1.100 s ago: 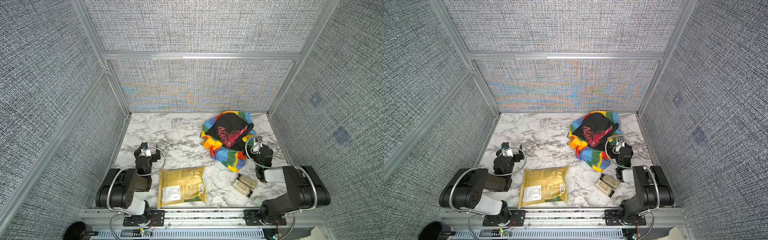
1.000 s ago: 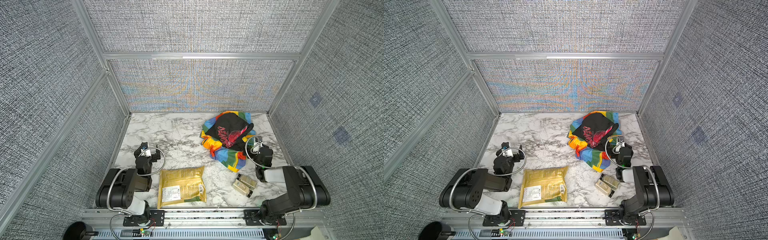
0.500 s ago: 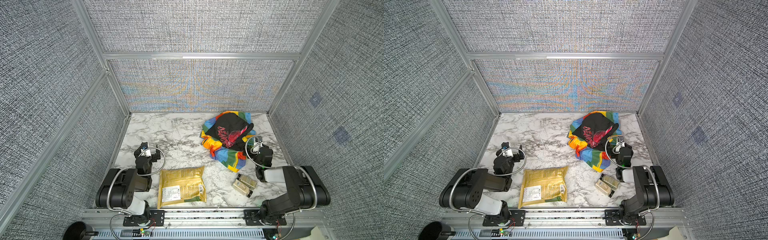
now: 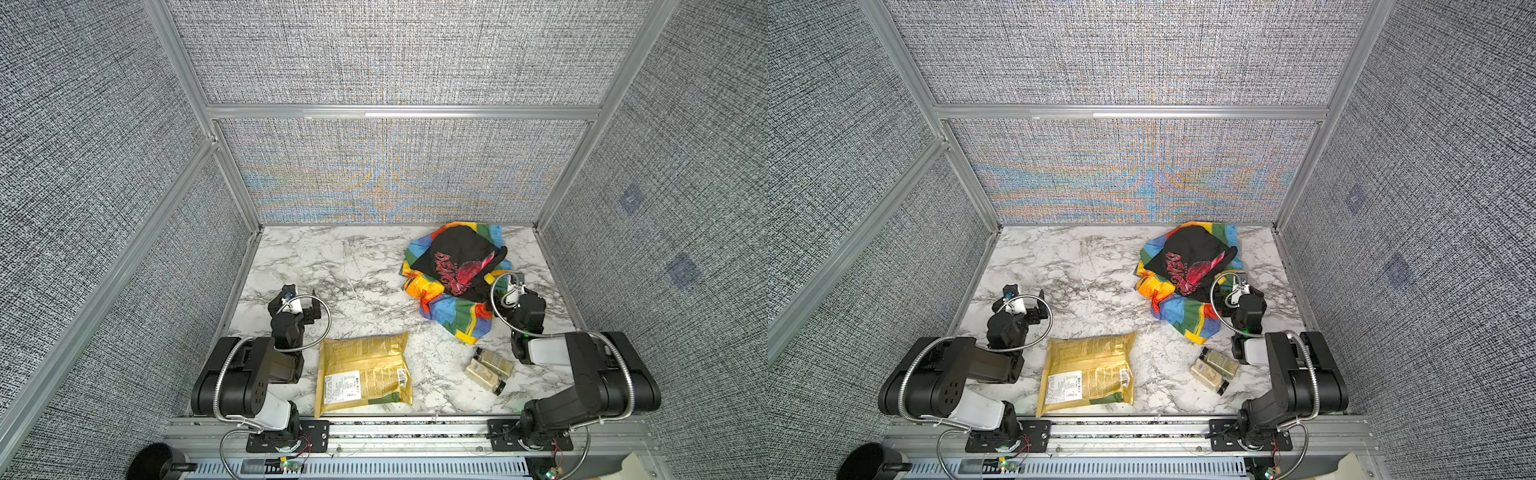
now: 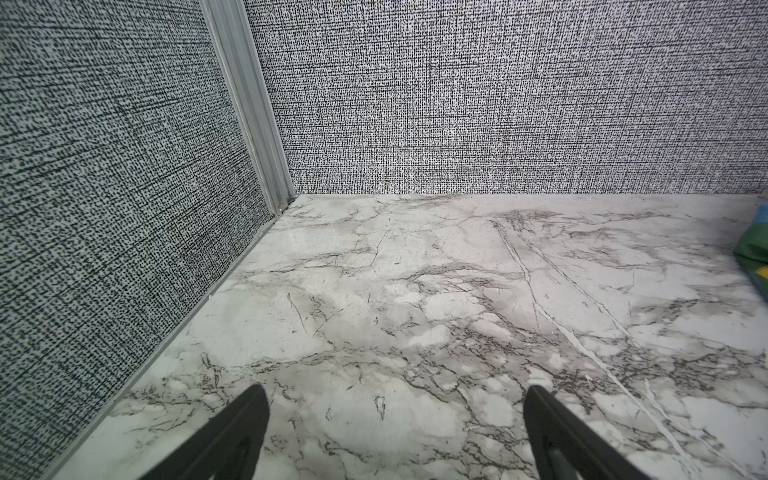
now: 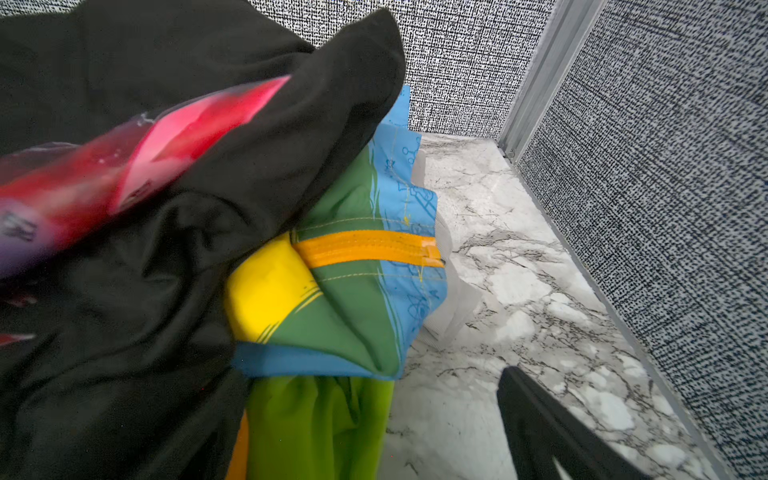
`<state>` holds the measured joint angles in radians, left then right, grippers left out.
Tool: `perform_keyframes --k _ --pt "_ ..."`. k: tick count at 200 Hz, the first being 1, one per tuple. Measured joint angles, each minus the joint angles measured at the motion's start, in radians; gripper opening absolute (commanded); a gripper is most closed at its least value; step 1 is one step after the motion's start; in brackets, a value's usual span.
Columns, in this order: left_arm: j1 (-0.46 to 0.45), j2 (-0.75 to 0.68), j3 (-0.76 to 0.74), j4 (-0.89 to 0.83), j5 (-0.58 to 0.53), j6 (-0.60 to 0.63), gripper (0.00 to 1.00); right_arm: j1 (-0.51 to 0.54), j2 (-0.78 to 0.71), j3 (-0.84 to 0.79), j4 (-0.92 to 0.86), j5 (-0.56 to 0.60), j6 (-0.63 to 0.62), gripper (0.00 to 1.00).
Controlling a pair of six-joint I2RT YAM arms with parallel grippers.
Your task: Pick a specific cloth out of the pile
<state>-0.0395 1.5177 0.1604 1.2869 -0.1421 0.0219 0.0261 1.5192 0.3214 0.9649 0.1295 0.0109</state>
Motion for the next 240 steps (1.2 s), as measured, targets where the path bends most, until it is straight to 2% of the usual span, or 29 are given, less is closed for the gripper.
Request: perform_keyframes --k 55,109,137,155,186,213,240 --pt "0.0 0.0 0.0 0.0 0.0 0.0 0.99 -0.002 0.0 -0.004 0.004 0.002 0.008 0.99" --pt "-0.002 -0.007 -0.034 0.03 0.016 0.002 0.99 -0.007 -0.029 -0.056 0.042 0.055 0.04 0.99" --pt "-0.005 -0.076 -0.037 0.016 0.018 0.005 0.99 -0.007 -0.085 -0.08 0.048 0.069 0.046 0.99" --pt "-0.016 -0.177 0.003 -0.077 0.008 0.005 0.99 -0.007 -0.165 -0.077 0.01 0.094 0.06 0.99" --pt "-0.036 -0.343 0.165 -0.333 -0.014 -0.032 0.99 -0.007 -0.34 -0.064 -0.119 0.11 0.096 0.99" --pt "-0.071 -0.412 0.334 -0.567 -0.001 -0.114 0.99 -0.004 -0.51 -0.004 -0.324 0.114 0.162 0.99" --pt "-0.161 -0.432 0.479 -0.739 0.047 -0.161 0.99 -0.003 -0.645 0.077 -0.537 0.121 0.261 0.99"
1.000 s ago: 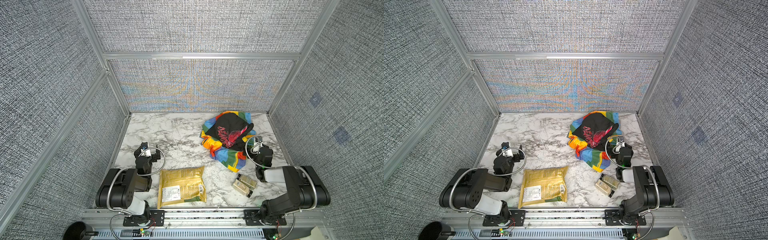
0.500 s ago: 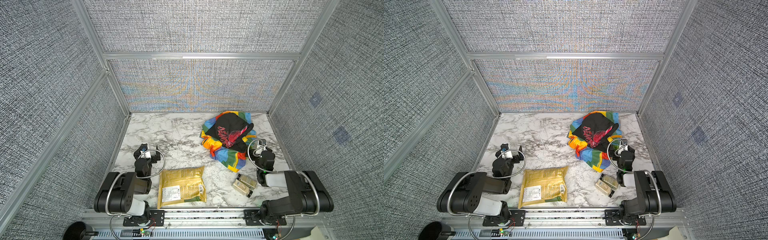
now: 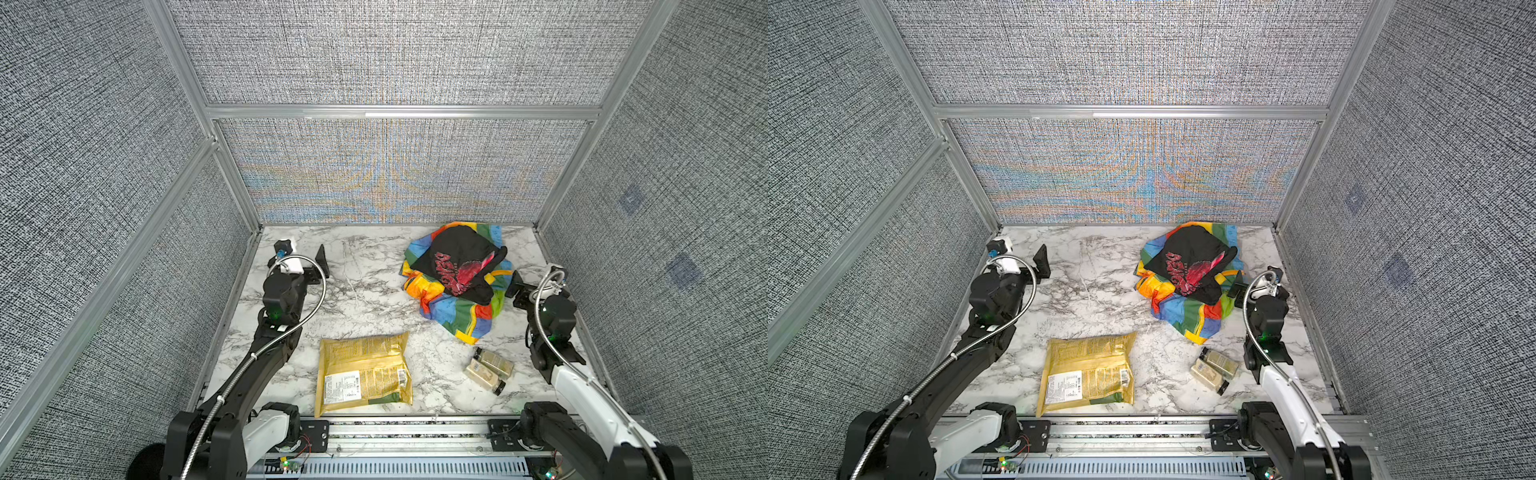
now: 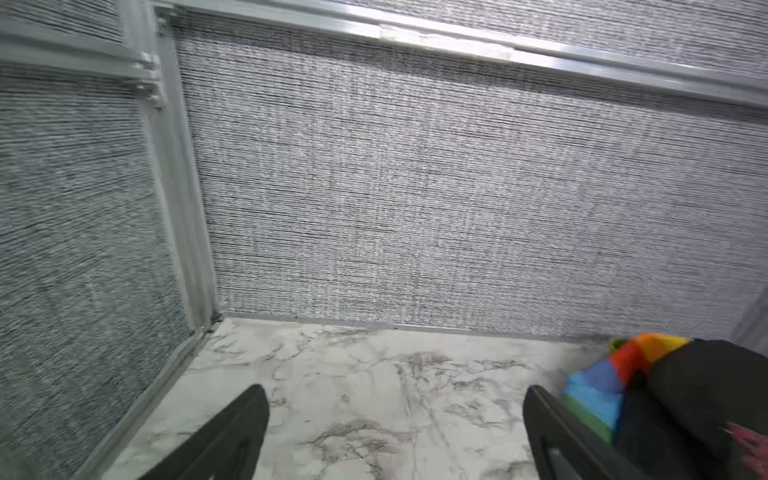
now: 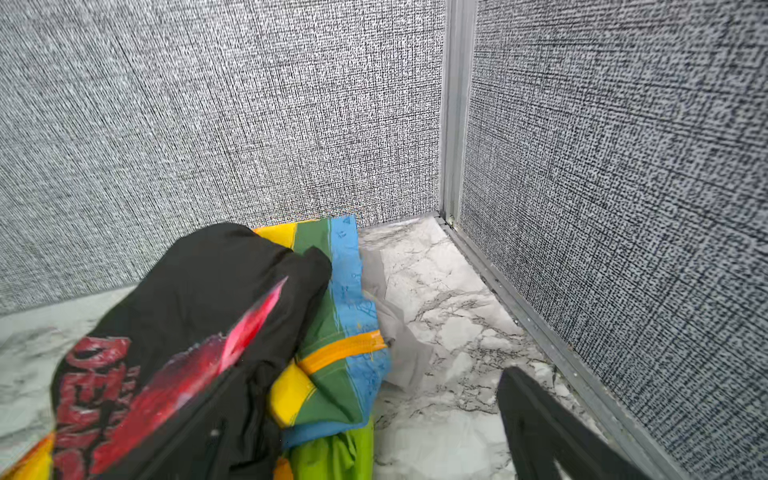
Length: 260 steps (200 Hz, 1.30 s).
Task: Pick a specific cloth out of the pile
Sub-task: 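Reach the right gripper to the pile's side while the left arm rises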
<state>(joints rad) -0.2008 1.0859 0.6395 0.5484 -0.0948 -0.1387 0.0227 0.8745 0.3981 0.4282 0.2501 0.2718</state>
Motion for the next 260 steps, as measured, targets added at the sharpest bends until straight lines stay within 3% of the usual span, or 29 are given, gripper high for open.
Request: perform_keyframes --k 26,79,98,117,145,181,214,240,260 --pt "-0.065 0.05 0.15 -0.141 0.095 -0.037 0.99 -0.002 -0.037 0.047 -0.151 -0.05 0.091 0.99" --pt "-0.152 0.242 0.442 -0.388 0.326 -0.063 0.99 -0.01 0.078 0.138 -0.397 -0.225 0.201 0.99" --pt "-0.164 0.267 0.455 -0.428 0.41 -0.041 0.99 -0.031 0.12 0.138 -0.421 -0.285 0.237 0.98" --pt "-0.164 0.253 0.436 -0.459 0.446 -0.012 0.99 -0.084 0.18 0.157 -0.437 -0.371 0.269 0.9" --pt "-0.165 0.193 0.416 -0.48 0.456 0.041 0.99 -0.184 0.273 0.181 -0.452 -0.517 0.297 0.77" --pt "-0.165 0.193 0.411 -0.48 0.455 0.064 0.99 -0.25 0.389 0.178 -0.45 -0.646 0.311 0.73" --pt "-0.165 0.243 0.426 -0.504 0.476 0.063 0.99 -0.254 0.444 0.161 -0.45 -0.686 0.306 0.67" --pt "-0.165 0.264 0.432 -0.513 0.494 0.045 0.99 -0.254 0.486 0.156 -0.445 -0.692 0.296 0.56" --pt "-0.166 0.267 0.433 -0.518 0.5 0.037 0.99 -0.254 0.522 0.156 -0.433 -0.695 0.296 0.55"
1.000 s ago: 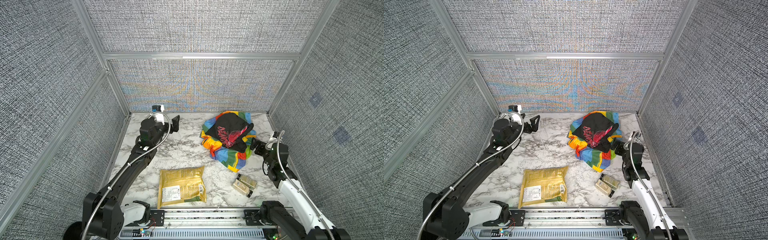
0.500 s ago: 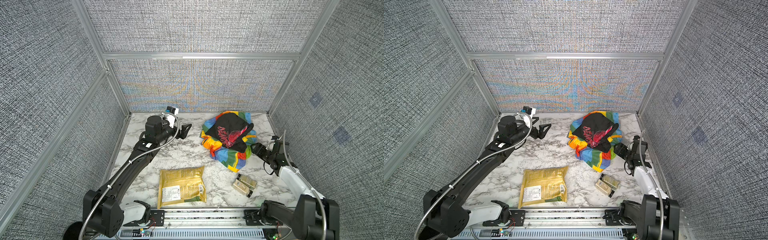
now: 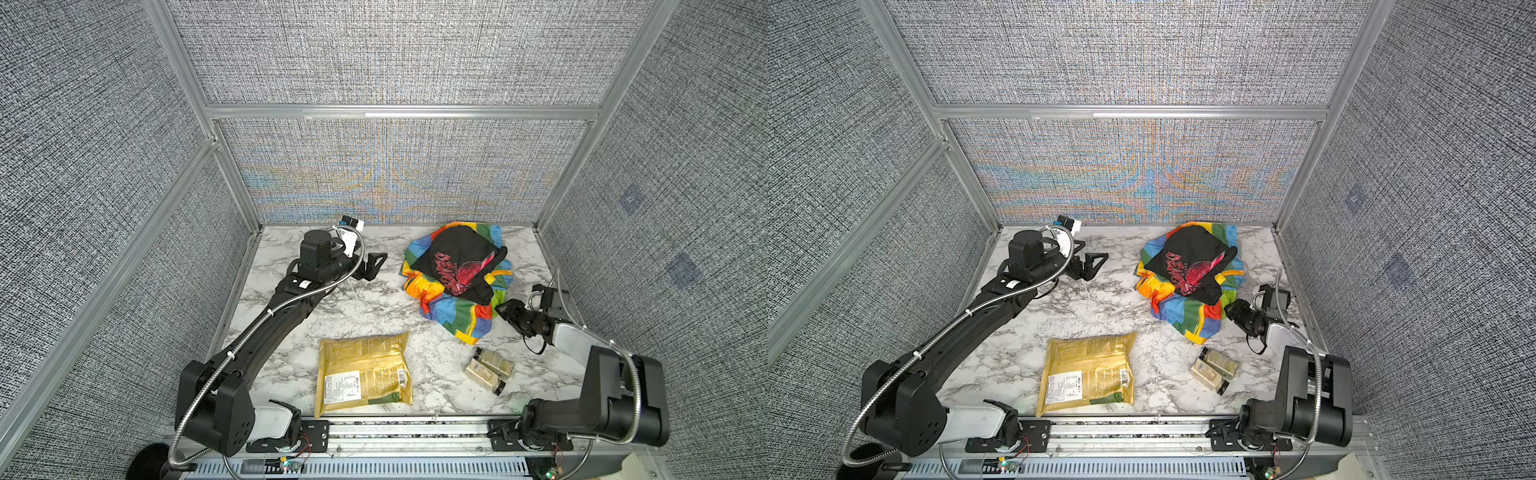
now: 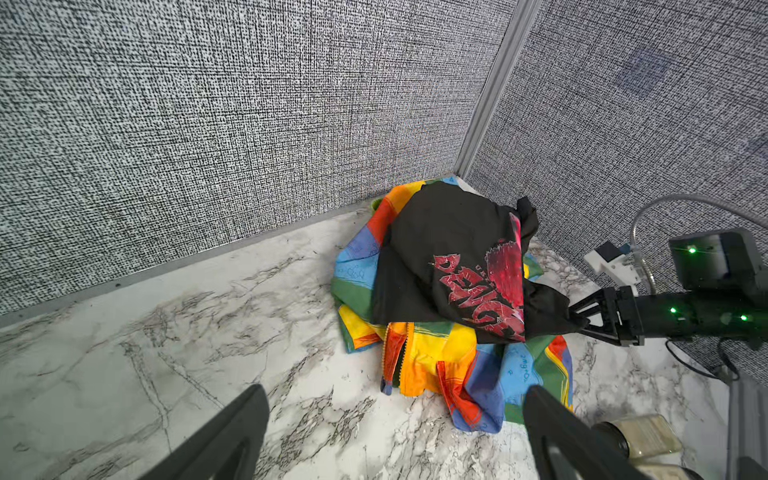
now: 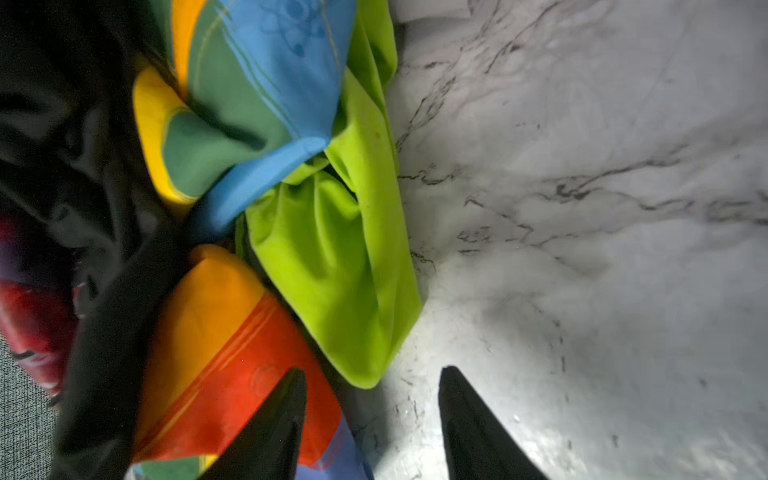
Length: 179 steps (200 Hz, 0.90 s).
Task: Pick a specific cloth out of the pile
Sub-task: 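Reach the right gripper to the pile's side while the left arm rises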
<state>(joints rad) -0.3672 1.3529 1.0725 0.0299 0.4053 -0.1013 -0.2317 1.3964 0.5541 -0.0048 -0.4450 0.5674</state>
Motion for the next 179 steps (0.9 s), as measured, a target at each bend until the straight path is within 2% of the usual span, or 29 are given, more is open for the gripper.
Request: perform_keyframes --k 57,82,140,179 --pt "-0.002 -0.006 -0.011 0.007 -0.001 -0.011 0.99 0.0 0.071 0.014 0.051 -0.001 0.006 0.48" --pt "-0.003 -0.006 -0.011 0.006 -0.001 -0.011 0.99 0.0 0.108 0.028 0.086 0.0 0.024 0.41" --pt "-0.009 -0.011 -0.012 0.006 -0.002 -0.011 0.99 0.0 0.143 0.039 0.113 0.012 0.044 0.14" --pt "-0.01 -0.011 -0.012 0.006 -0.006 -0.011 0.99 0.0 0.116 0.039 0.106 0.037 0.047 0.06"
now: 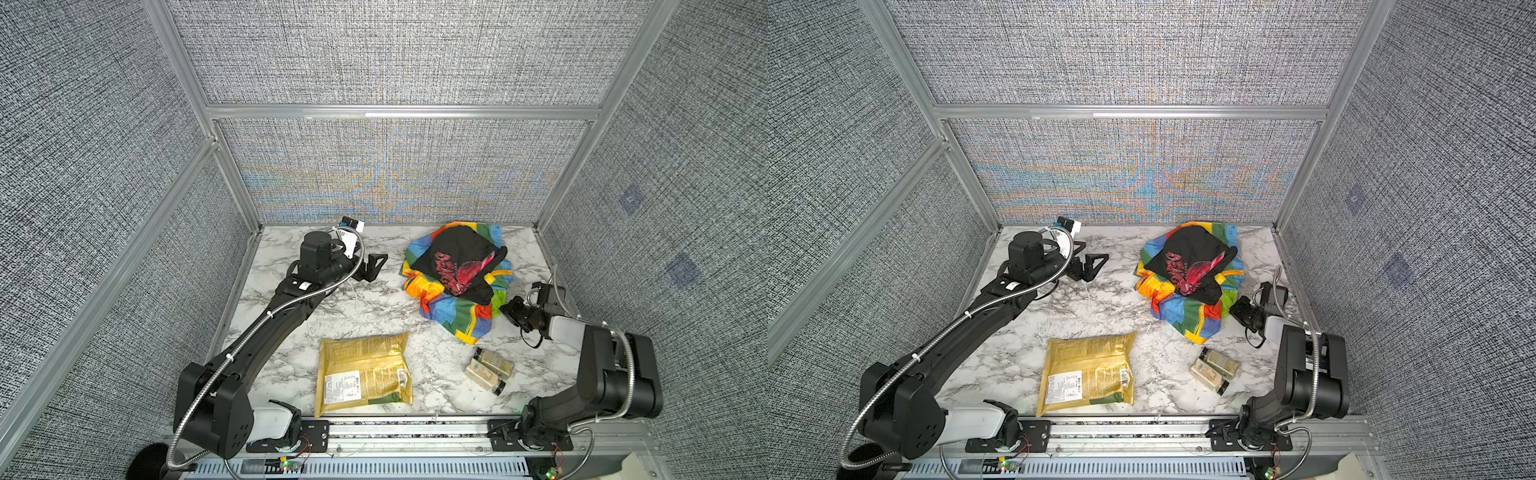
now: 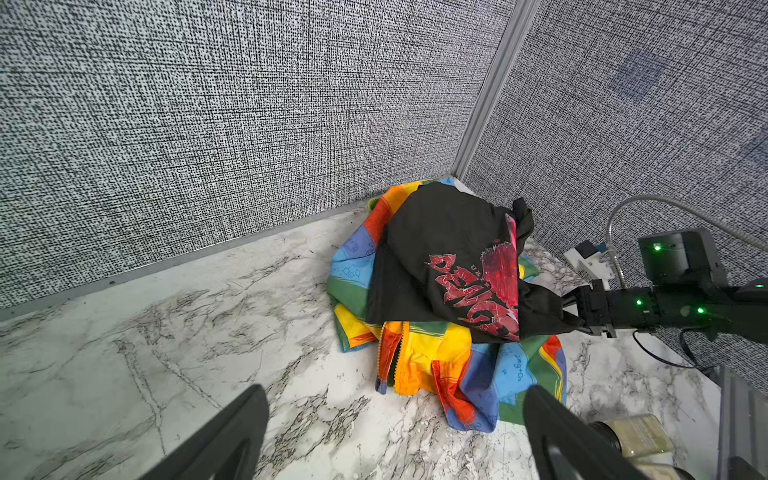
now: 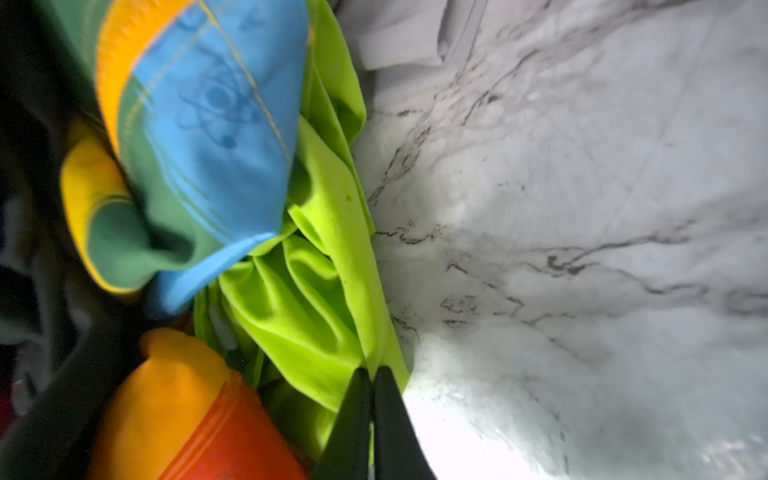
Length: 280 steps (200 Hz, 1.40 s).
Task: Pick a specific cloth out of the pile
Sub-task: 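Reach the right gripper to the pile's side while the left arm rises, then grasp the lime-green hoodie at the pile's edge with the right gripper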
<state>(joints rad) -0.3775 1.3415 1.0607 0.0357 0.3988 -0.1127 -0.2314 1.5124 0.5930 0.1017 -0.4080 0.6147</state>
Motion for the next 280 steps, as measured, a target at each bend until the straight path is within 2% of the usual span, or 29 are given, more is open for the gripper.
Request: perform_keyframes --k 24,132,243,280 --pt "-0.002 0.0 0.0 0.0 -0.002 0.0 0.99 0.0 -0.026 0.0 -0.013 0.018 -0.003 0.0" --pt "-0.007 0.0 0.001 0.0 -0.007 0.0 0.99 0.013 -0.229 0.052 -0.146 0.138 -0.04 0.0" --pt "-0.029 0.042 0.01 -0.005 -0.009 -0.019 0.99 0.221 -0.341 0.267 -0.35 0.313 -0.121 0.0" --pt "-0.048 0.05 0.017 -0.011 -0.011 -0.019 0.99 0.246 -0.34 0.365 -0.402 0.365 -0.142 0.0"
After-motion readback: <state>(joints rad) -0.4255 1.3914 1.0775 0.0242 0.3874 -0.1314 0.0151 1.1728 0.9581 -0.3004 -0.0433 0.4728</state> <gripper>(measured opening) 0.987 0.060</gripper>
